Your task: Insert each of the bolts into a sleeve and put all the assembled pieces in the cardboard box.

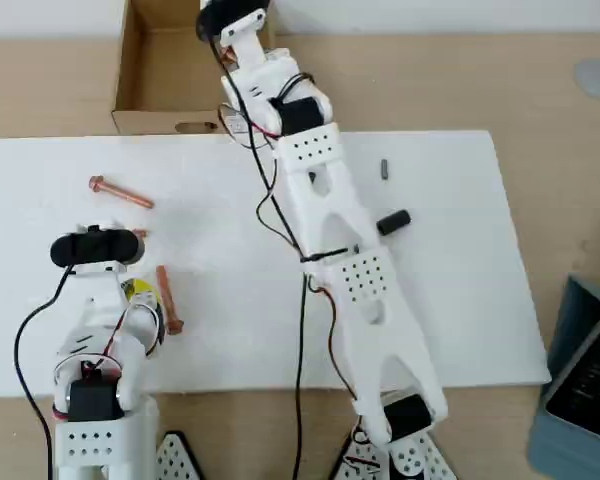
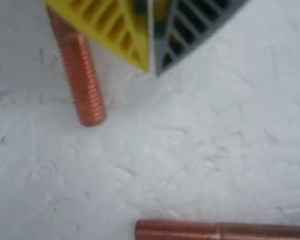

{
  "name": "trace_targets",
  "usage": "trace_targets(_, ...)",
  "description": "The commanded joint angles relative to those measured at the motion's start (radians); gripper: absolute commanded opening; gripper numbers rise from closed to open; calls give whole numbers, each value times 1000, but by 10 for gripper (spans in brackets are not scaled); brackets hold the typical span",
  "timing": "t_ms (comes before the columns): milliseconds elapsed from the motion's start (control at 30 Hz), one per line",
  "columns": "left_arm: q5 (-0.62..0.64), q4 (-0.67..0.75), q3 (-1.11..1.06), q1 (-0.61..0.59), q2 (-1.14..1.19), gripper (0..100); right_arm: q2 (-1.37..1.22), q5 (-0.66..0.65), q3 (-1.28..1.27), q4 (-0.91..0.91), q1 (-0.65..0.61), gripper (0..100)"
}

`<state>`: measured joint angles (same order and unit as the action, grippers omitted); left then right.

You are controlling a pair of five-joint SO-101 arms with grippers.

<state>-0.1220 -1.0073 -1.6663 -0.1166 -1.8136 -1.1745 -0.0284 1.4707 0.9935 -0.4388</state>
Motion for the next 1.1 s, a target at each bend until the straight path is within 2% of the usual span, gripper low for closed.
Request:
trace_targets(0, -3, 0, 3, -6, -12, 2, 13, -71, 159, 132, -5, 146)
trace_targets(267, -3, 0, 3, -6, -12, 2, 88, -199, 196, 353, -4, 147)
trace_targets(467, -3, 0, 3, -8, -12, 2, 163, -209, 197, 539, -4, 148)
trace_targets(600, -3, 0, 3, -8, -12, 2, 208, -299, 197, 706, -4, 148)
trace_targets(700, -3, 0, 3, -6, -12, 2, 231, -311, 191, 792, 1, 148)
trace_targets(867, -3, 0, 3, -6, -12, 2, 265, -325, 139, 795, 41, 148)
trace_targets(1067, -3, 0, 3, -6, -12, 2, 378, -382, -143, 795, 51, 148)
